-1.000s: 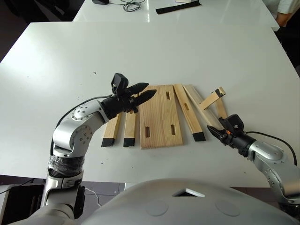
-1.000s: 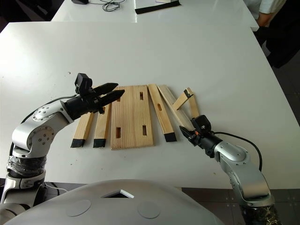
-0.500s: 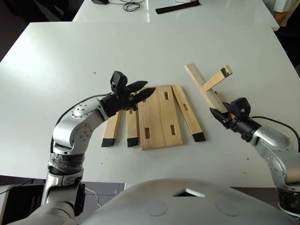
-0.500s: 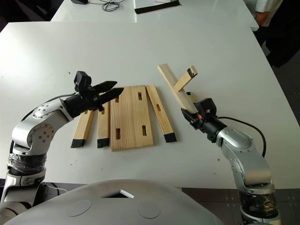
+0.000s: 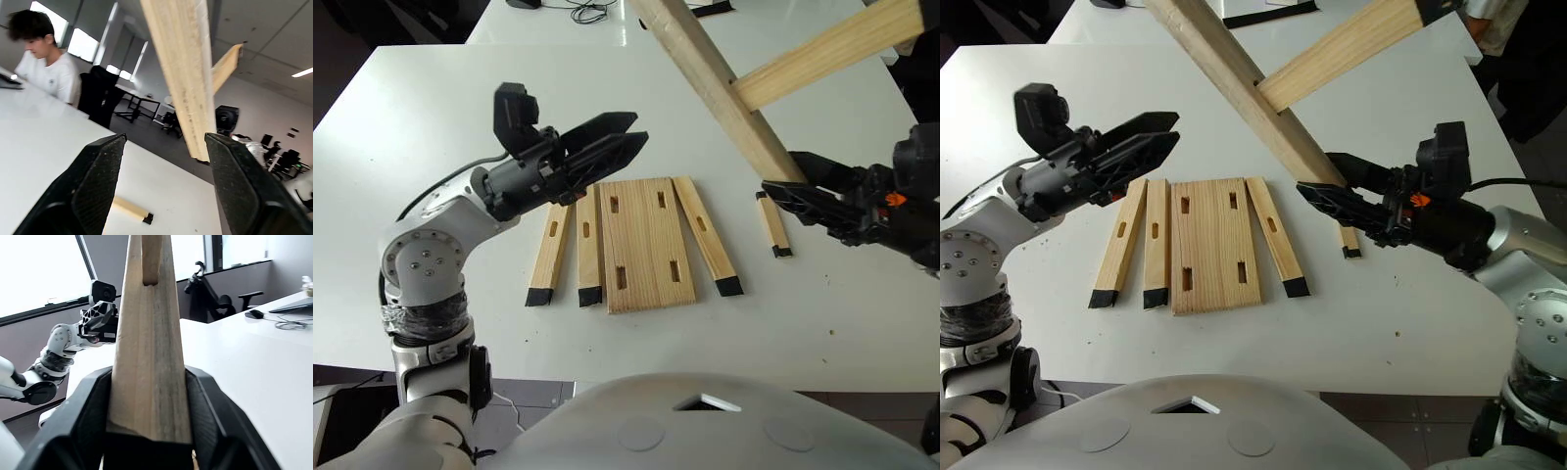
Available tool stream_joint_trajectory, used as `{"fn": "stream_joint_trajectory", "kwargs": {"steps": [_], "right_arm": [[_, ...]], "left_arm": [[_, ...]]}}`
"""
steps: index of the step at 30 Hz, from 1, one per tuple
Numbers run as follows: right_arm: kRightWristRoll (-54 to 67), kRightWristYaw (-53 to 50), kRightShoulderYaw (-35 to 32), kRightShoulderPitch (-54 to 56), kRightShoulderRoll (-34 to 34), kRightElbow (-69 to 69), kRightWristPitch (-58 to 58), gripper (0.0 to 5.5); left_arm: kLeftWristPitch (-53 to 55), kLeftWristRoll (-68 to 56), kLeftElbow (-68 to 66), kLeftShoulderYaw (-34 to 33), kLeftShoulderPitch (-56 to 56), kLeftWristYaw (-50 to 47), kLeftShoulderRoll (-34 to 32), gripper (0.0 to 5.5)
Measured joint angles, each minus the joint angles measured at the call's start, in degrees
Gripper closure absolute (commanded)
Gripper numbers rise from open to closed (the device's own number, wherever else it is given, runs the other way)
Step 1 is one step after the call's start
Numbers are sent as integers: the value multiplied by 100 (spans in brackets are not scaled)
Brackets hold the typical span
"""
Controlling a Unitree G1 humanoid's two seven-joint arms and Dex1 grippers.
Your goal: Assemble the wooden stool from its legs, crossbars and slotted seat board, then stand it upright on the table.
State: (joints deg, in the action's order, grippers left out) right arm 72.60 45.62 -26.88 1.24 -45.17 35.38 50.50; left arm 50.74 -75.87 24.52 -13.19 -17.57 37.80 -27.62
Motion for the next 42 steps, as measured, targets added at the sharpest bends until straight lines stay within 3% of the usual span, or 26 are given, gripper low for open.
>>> {"fn": "stream_joint_trajectory", "kwargs": {"steps": [11, 41, 42], "right_arm": [[286, 916, 665, 682, -659, -383, 161, 343], [-346, 1609, 1389, 857, -861, -521, 106, 344], [-364, 1611, 1409, 857, -846, -499, 103, 344]], "left_arm": [[211, -433, 16, 426, -383, 112, -75, 218], [-146, -376, 435, 730, -346, 265, -79, 218], [-162, -312, 466, 781, -345, 283, -83, 236]]}}
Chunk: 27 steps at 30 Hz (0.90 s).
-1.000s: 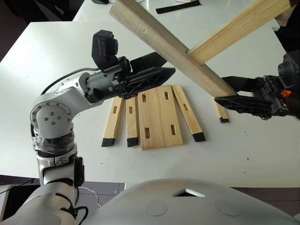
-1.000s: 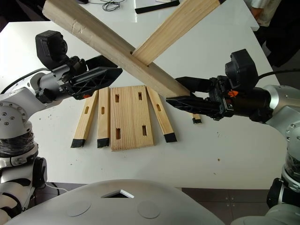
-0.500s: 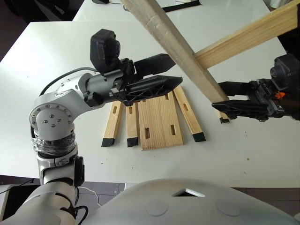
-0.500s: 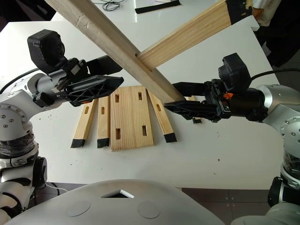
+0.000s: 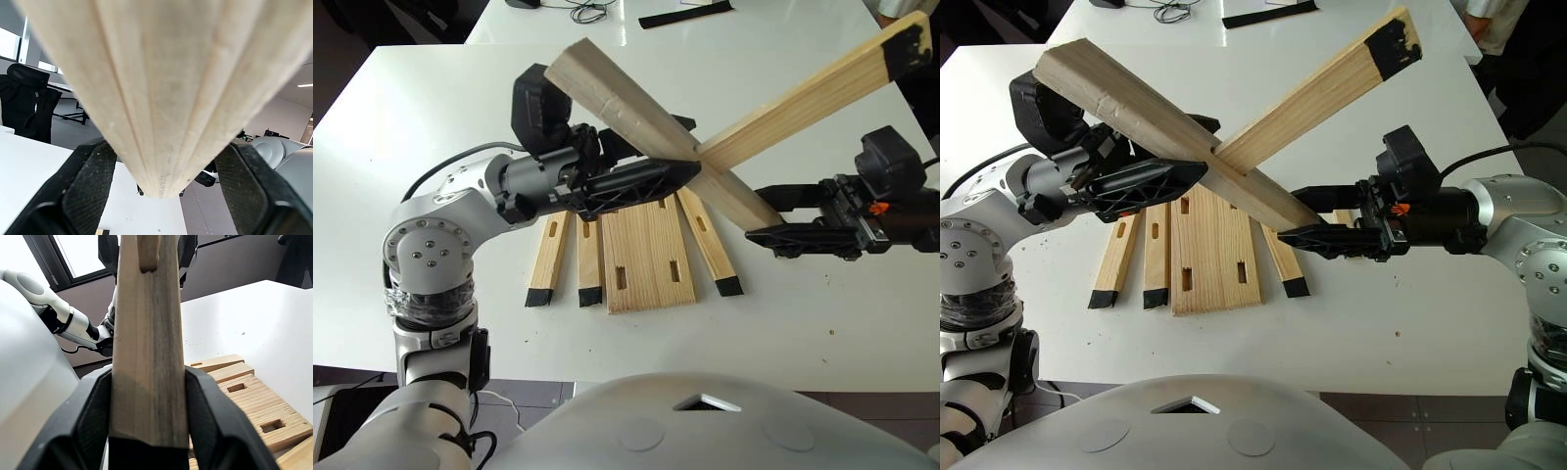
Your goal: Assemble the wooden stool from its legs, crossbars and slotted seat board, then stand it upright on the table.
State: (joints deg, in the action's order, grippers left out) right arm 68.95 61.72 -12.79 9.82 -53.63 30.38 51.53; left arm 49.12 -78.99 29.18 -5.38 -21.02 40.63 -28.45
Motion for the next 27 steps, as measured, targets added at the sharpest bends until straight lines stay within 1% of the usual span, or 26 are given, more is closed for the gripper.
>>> {"fn": "stream_joint_trajectory", "kwargs": {"steps": [4, 7, 18, 19, 24, 26, 27], "right_arm": [[-65, 13, 100, -2, 57, 12, -49, 344], [-148, 66, 115, -4, 70, 40, -57, 344], [-578, 259, 216, -207, 40, 95, -408, 344], [-677, 261, 275, -206, 39, 92, -480, 308], [-1228, 367, 448, -291, -111, 22, -615, 238], [-1651, 410, 610, -460, -177, -19, -776, 207], [-1806, 424, 640, -504, -185, -56, -854, 207]], "left_arm": [[-27, 209, 41, 133, 32, 175, -14, 289], [-61, 236, 60, 135, 128, 308, -44, 340], [-33, 387, 65, 223, 133, 314, -65, 342], [-28, 427, 40, 234, 131, 320, -73, 342], [-56, 441, -183, 89, 96, 329, -127, 344], [-83, 443, -312, 6, -5, 331, -138, 344], [-99, 445, -358, -33, -50, 331, -155, 344]]}}
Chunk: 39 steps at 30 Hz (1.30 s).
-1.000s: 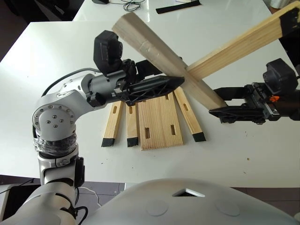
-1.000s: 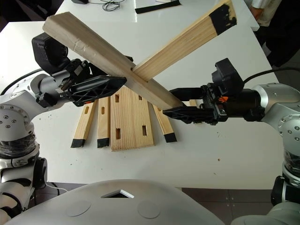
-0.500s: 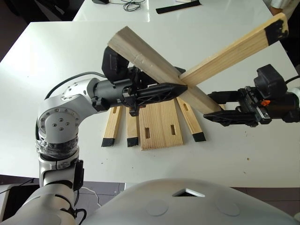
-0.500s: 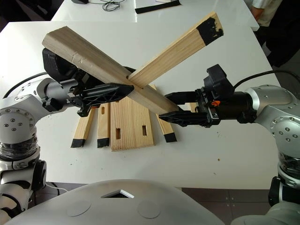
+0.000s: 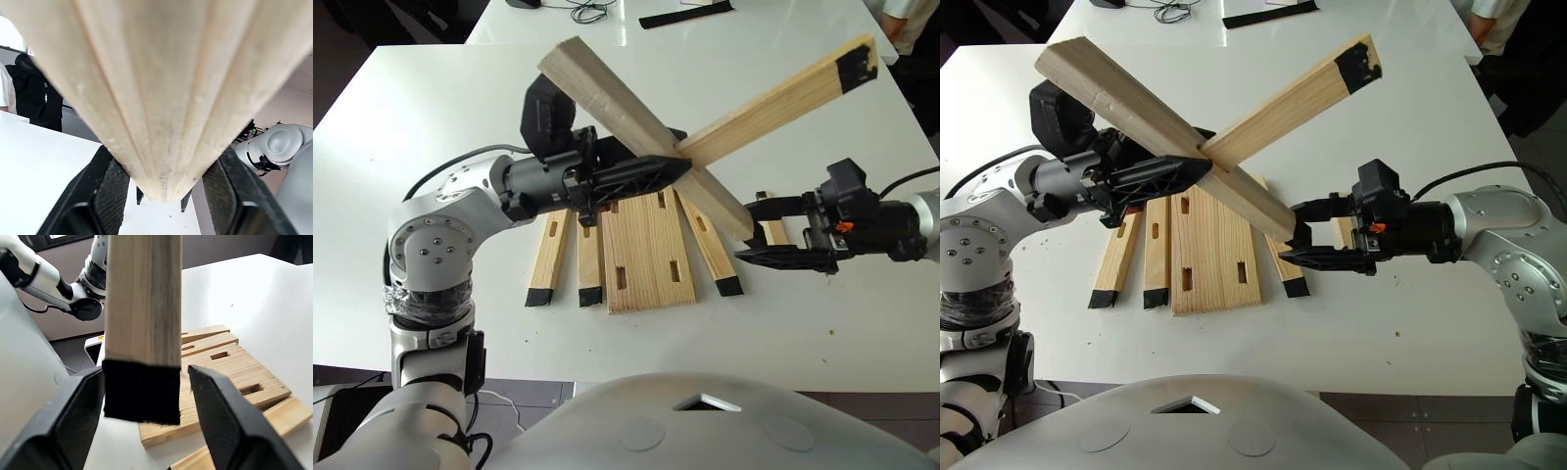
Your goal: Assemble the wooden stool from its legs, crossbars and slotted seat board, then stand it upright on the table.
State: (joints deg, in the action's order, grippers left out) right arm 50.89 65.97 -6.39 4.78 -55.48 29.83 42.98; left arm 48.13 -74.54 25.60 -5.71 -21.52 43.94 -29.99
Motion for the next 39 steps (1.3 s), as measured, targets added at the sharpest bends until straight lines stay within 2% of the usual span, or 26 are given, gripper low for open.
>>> {"fn": "stream_joint_trajectory", "kwargs": {"steps": [3, 6, 10, 15, 21, 39], "right_arm": [[-391, 8, 17, -187, -52, -156, -224, 207], [-605, -49, -67, -417, -48, -224, -330, 207], [-716, -353, -652, -1242, 76, -25, -481, 207], [-718, -707, -1172, -1929, 341, 394, -578, 207], [-722, -1028, -1210, -2145, 561, 594, -646, 207], [-982, -992, -1148, -2190, 530, 556, -842, 207]], "left_arm": [[-28, 225, -136, -162, -39, -5, -192, 344], [-74, 665, -126, -345, 119, 227, -712, 344], [-300, 1658, 36, -410, 950, 1153, -1803, 344], [-742, 2303, 557, -564, 1973, 1915, -2371, 344], [-1116, 2543, 810, -508, 2163, 2024, -2344, 344], [-1912, 3164, 751, -397, 2532, 2581, -2576, 344]]}}
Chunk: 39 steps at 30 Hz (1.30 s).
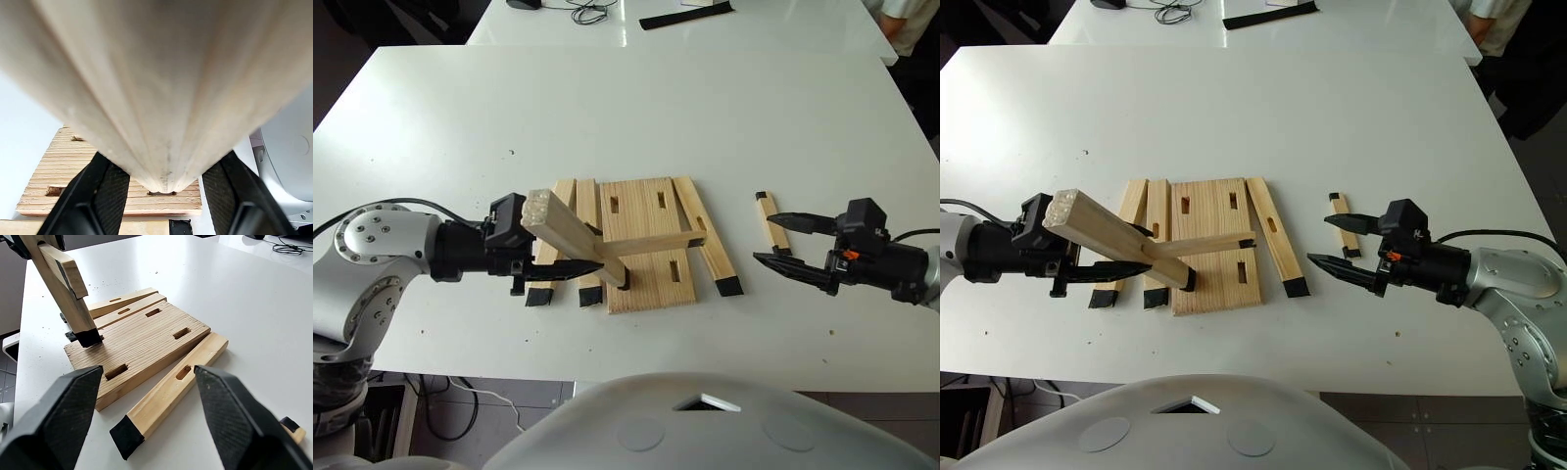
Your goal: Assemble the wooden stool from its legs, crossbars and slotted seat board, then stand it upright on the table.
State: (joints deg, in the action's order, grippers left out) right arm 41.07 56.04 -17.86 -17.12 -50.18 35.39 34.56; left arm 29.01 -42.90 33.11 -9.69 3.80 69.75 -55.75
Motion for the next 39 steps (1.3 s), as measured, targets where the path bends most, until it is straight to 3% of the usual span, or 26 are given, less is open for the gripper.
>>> {"fn": "stream_joint_trajectory", "kwargs": {"steps": [19, 39], "right_arm": [[-178, 3, 179, -35, 27, -26, -139, 207], [-308, 185, 228, -1, -58, -76, -224, 207]], "left_arm": [[7, 103, -157, 87, -216, 50, -55, 344], [-2051, 1317, -242, 680, 531, 36, 0, 344]]}}
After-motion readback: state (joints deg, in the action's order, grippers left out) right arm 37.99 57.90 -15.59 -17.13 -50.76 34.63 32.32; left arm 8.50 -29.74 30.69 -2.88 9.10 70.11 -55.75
